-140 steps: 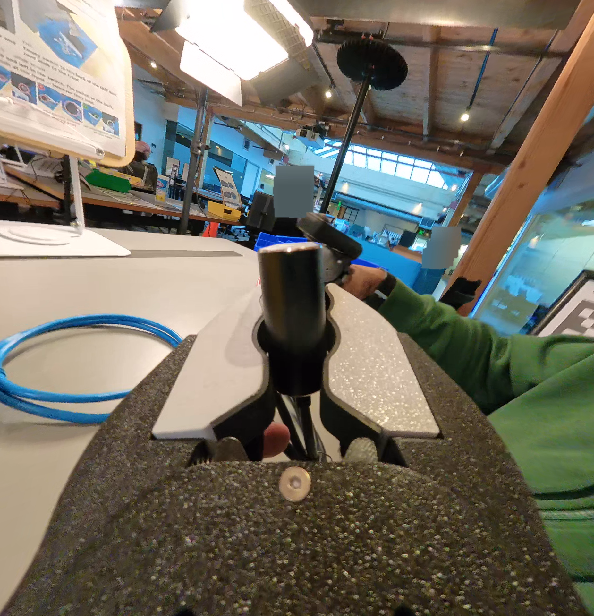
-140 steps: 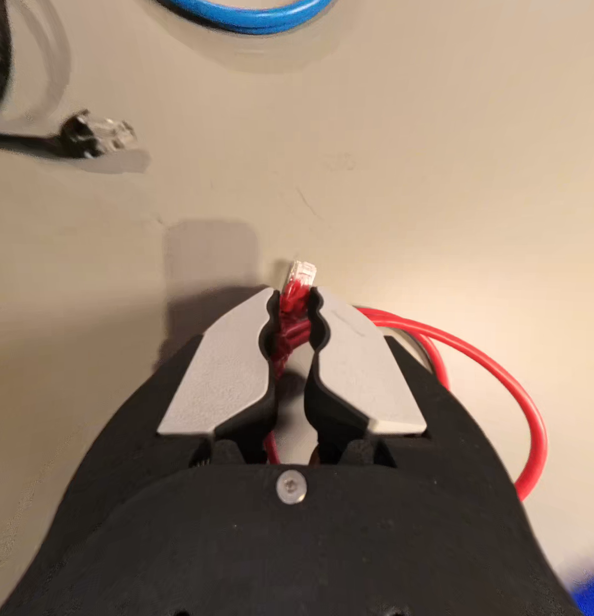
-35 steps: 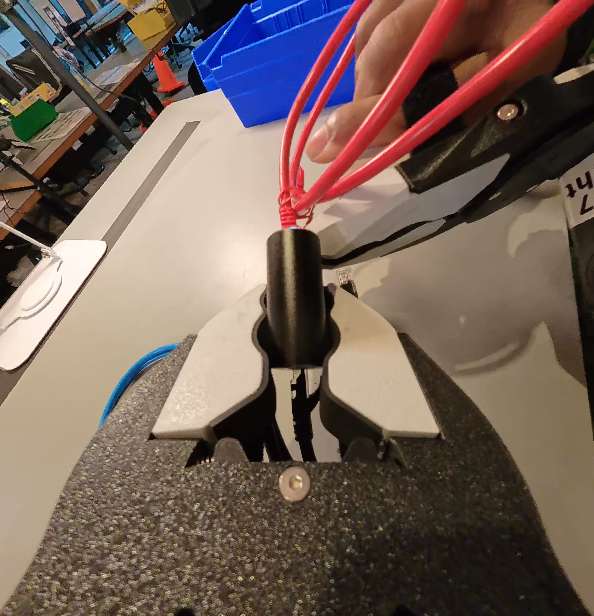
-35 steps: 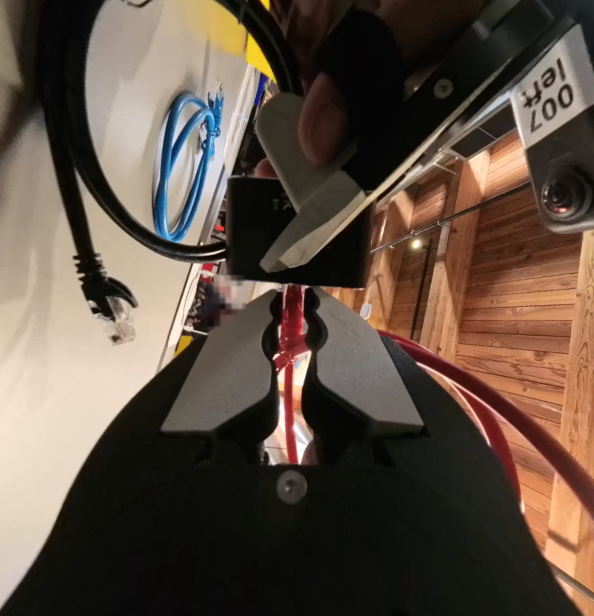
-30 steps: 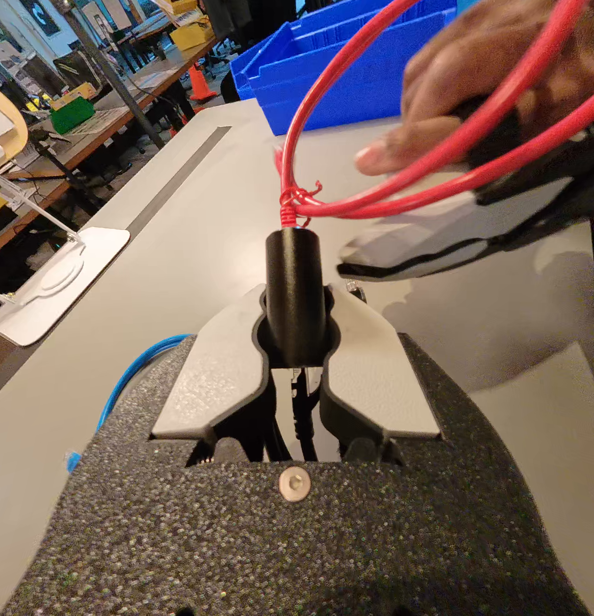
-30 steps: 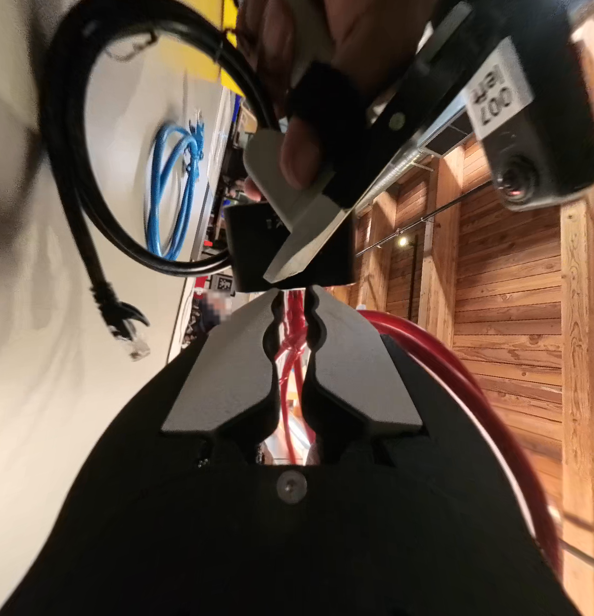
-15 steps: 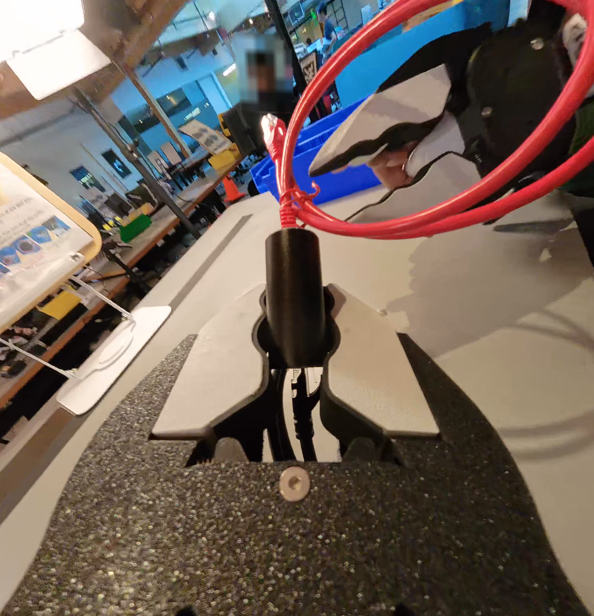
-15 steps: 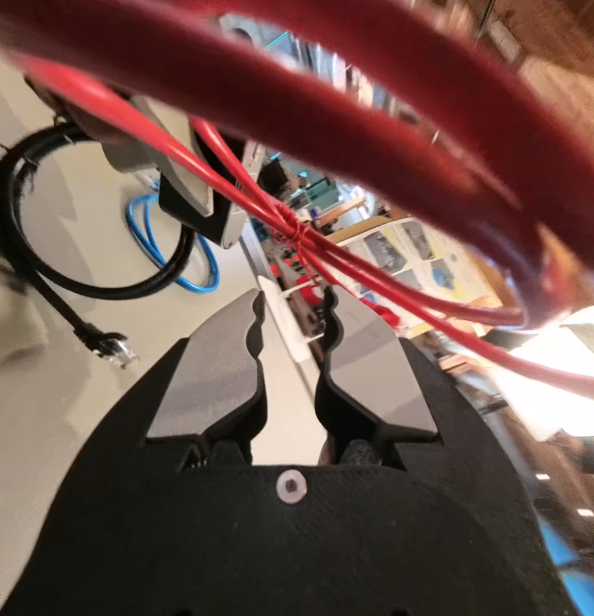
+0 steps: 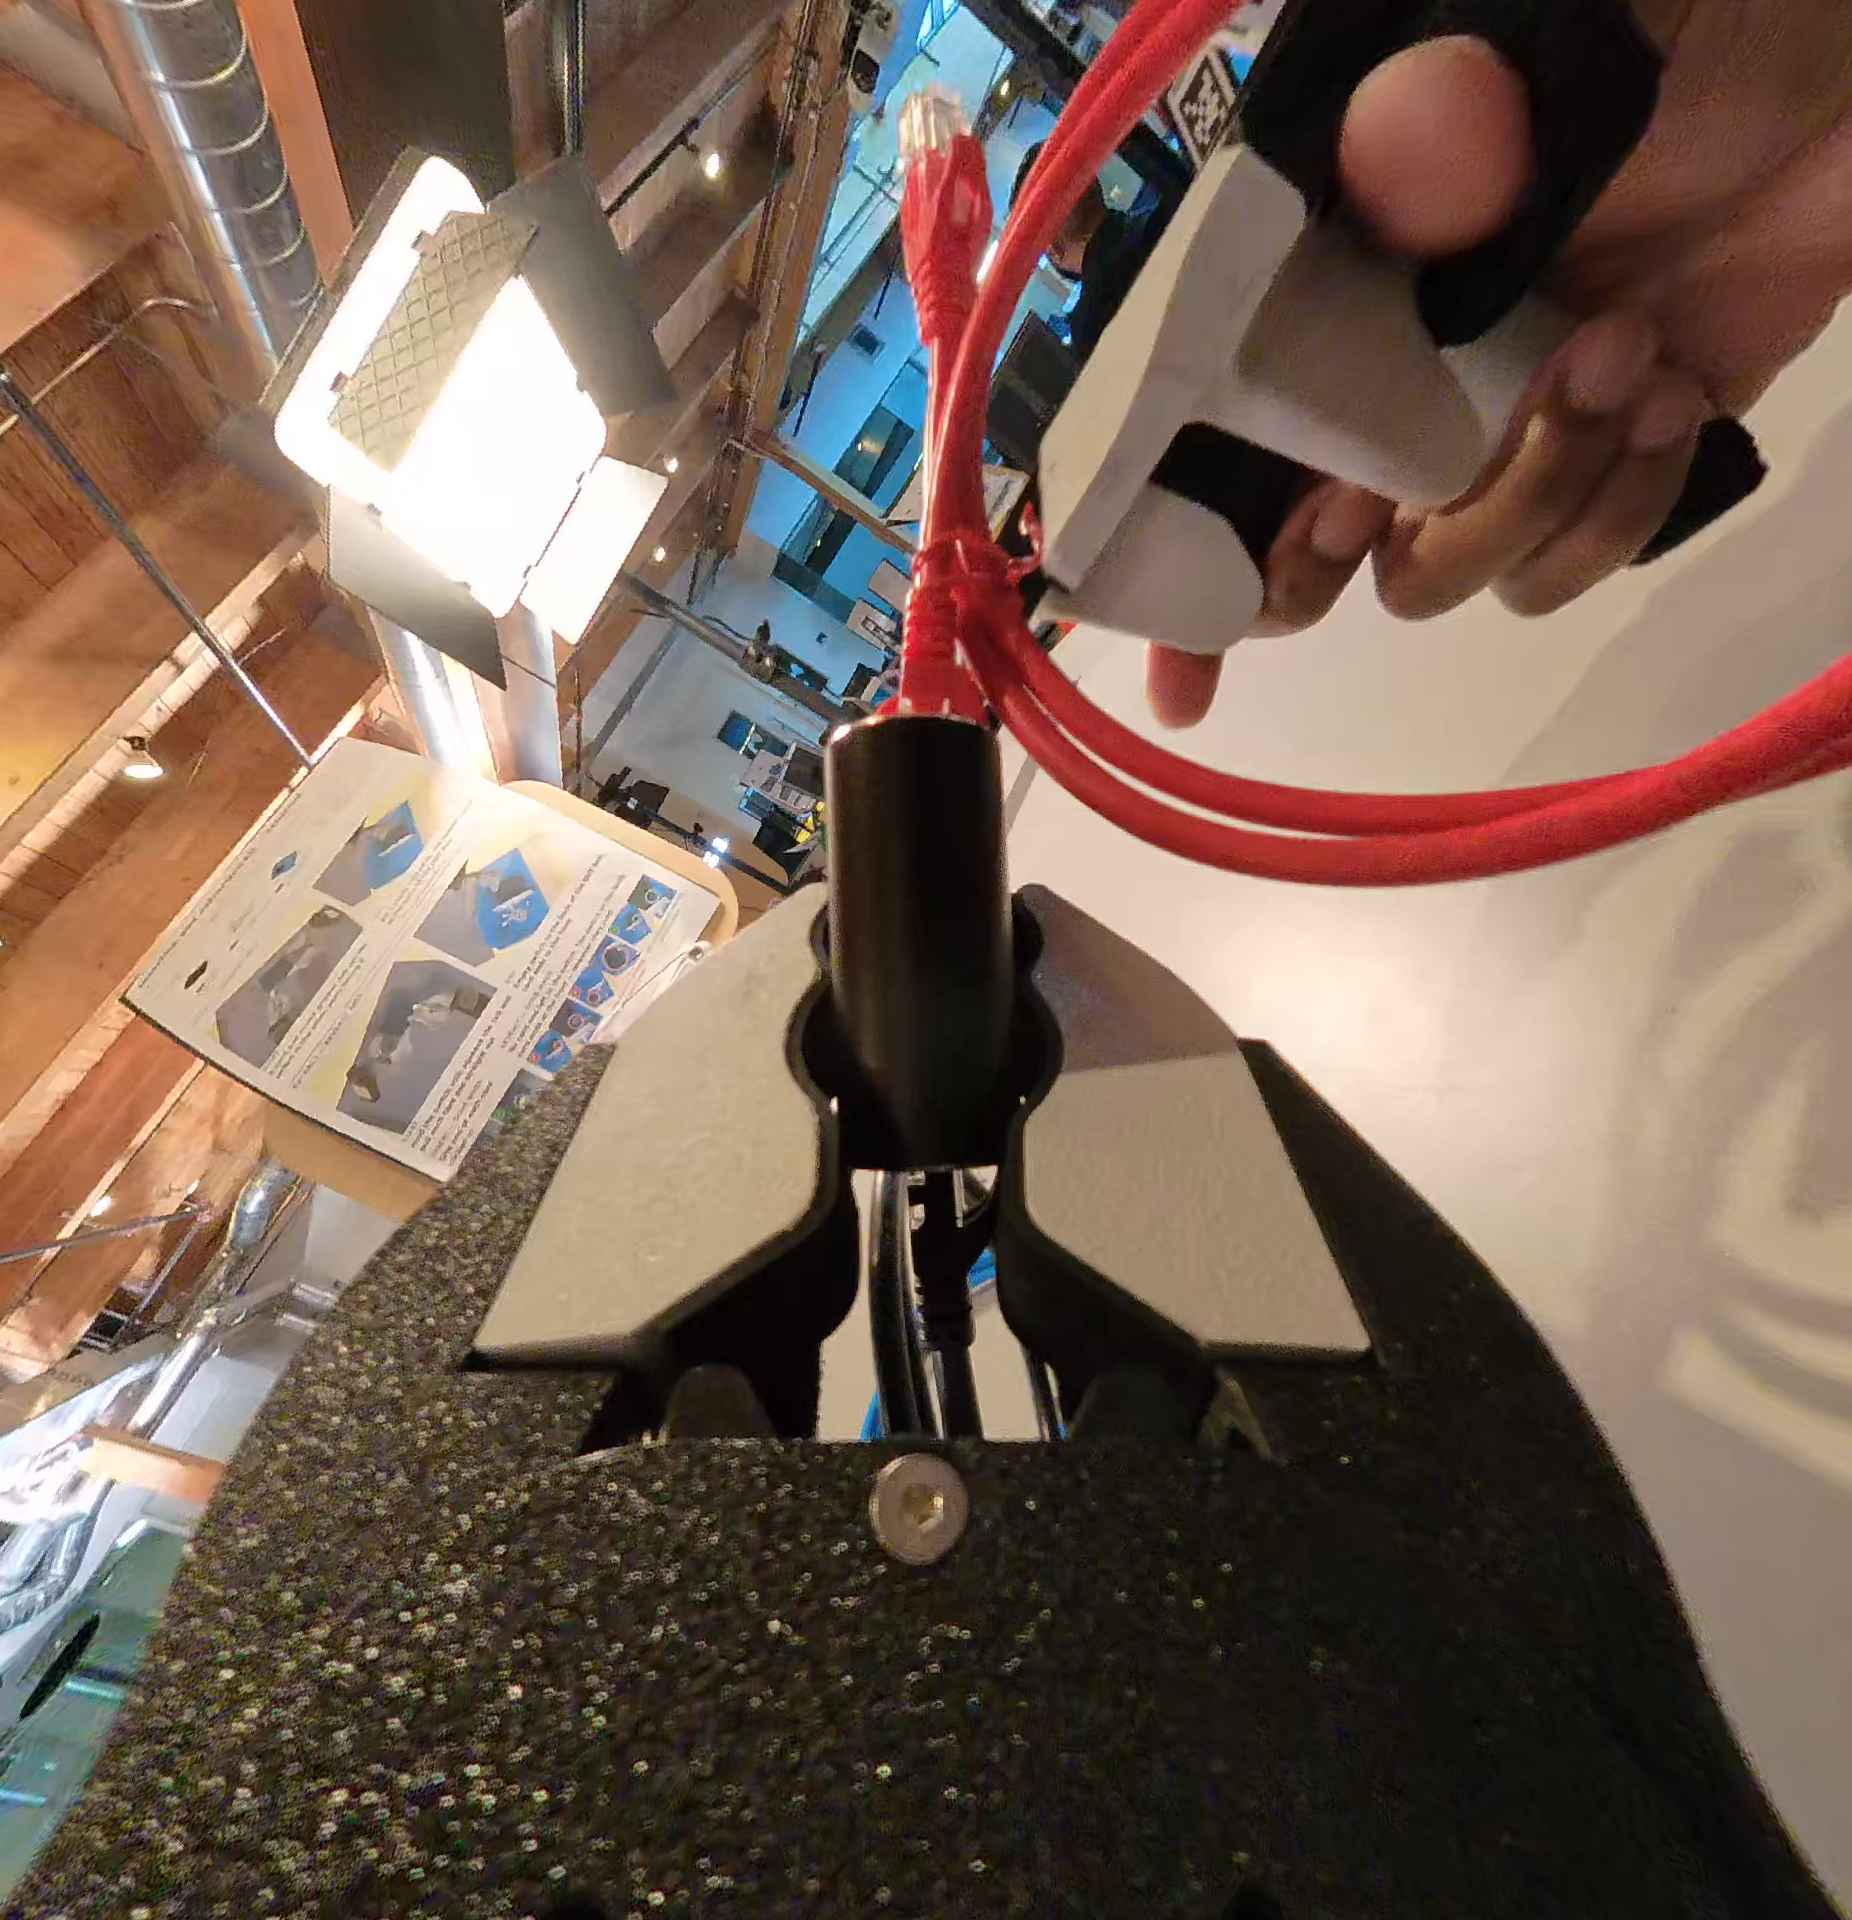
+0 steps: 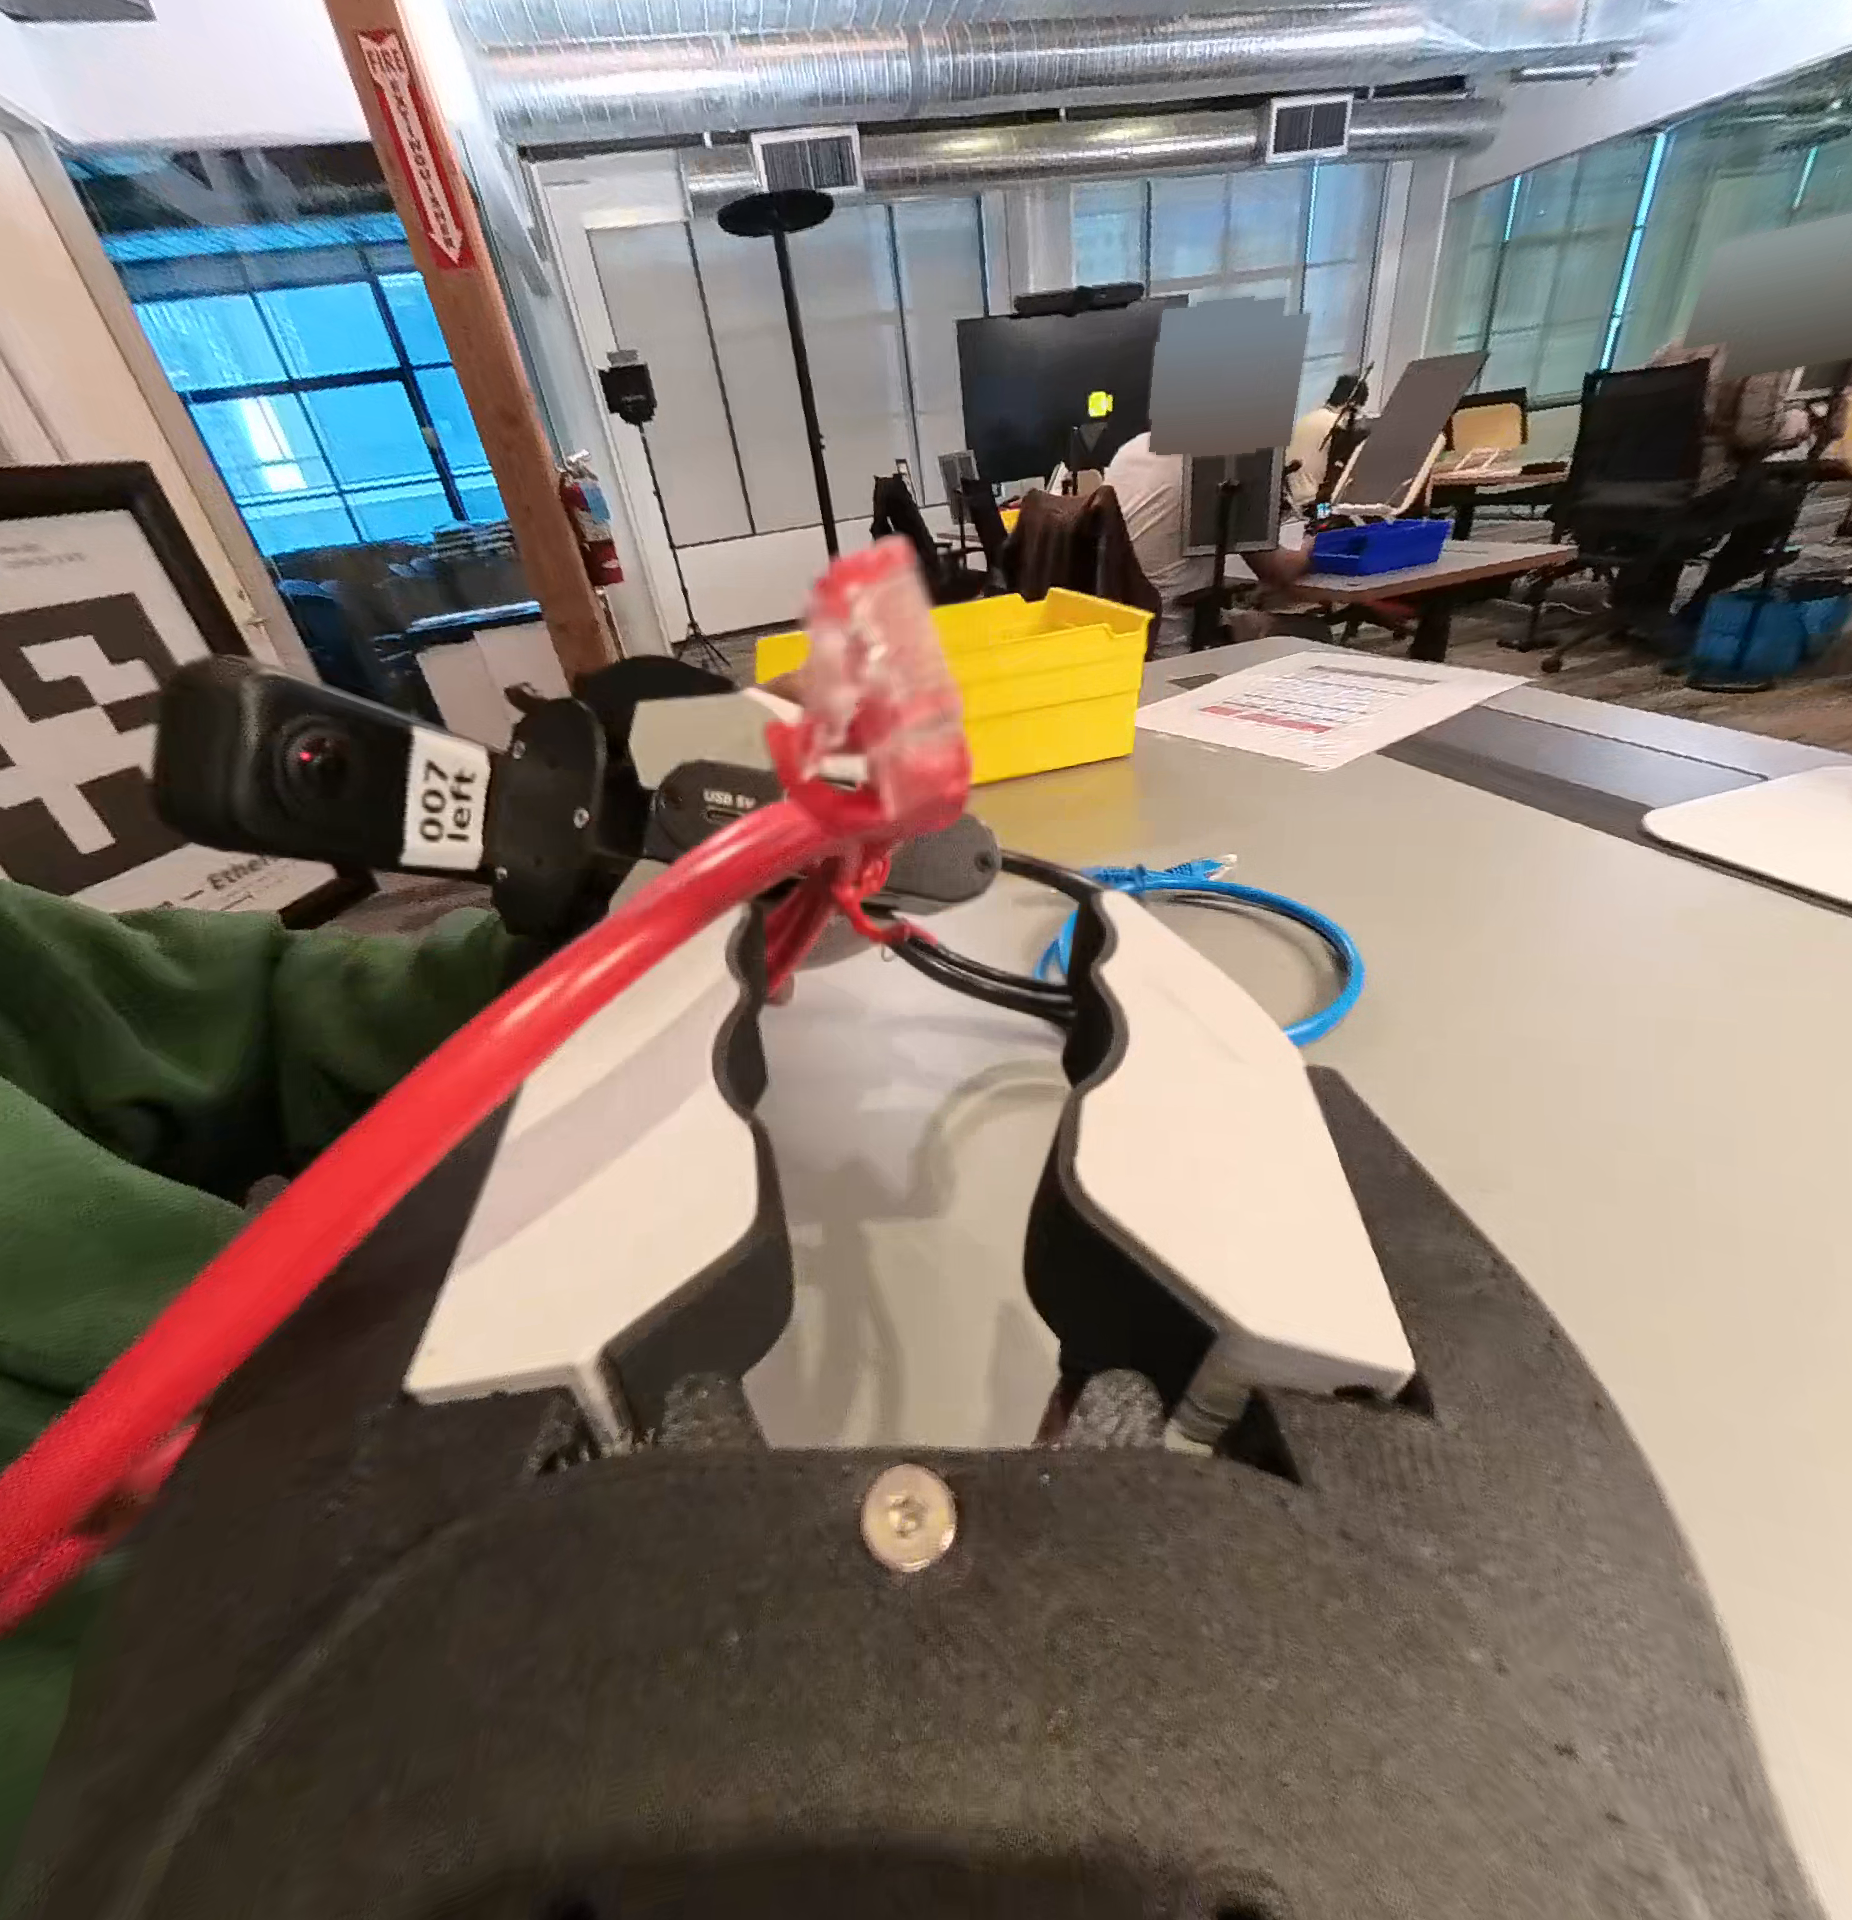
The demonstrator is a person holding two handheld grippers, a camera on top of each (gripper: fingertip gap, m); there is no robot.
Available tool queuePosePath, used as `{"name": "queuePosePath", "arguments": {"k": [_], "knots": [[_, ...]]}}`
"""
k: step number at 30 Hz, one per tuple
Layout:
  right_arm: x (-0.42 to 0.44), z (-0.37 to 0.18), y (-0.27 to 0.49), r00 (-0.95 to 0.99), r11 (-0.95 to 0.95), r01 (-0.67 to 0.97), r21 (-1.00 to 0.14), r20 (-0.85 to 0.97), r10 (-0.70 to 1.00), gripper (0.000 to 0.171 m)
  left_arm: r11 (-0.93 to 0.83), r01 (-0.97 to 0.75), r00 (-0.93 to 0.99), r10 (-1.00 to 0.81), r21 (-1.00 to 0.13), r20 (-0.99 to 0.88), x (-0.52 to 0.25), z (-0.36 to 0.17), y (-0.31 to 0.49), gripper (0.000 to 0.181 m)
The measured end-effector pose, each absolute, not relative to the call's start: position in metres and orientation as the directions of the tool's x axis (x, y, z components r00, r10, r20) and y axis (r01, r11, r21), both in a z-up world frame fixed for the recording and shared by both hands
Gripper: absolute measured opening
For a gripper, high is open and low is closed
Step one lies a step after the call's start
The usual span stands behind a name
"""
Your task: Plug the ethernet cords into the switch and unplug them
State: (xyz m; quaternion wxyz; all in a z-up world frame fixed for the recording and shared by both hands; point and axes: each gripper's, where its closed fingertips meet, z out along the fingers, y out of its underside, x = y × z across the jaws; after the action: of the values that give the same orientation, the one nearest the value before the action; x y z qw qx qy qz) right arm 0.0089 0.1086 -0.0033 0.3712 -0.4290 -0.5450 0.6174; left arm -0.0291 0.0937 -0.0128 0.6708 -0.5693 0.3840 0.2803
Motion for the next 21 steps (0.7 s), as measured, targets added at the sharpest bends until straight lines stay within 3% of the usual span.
{"name": "queuePosePath", "arguments": {"k": [12,21], "knots": [[0.004,0.004,0.082,-0.347,-0.133,-0.093,-0.987,-0.093,0.933,0.017,0.190,-0.890,0.429,0.041,-0.414,-0.903,-0.021,-0.012,0.092,0.028],[0.002,-0.003,0.081,-0.387,-0.202,-0.032,-0.979,-0.175,0.906,0.015,0.178,-0.910,0.387,0.045,-0.374,-0.921,-0.020,-0.016,0.089,0.027]]}}
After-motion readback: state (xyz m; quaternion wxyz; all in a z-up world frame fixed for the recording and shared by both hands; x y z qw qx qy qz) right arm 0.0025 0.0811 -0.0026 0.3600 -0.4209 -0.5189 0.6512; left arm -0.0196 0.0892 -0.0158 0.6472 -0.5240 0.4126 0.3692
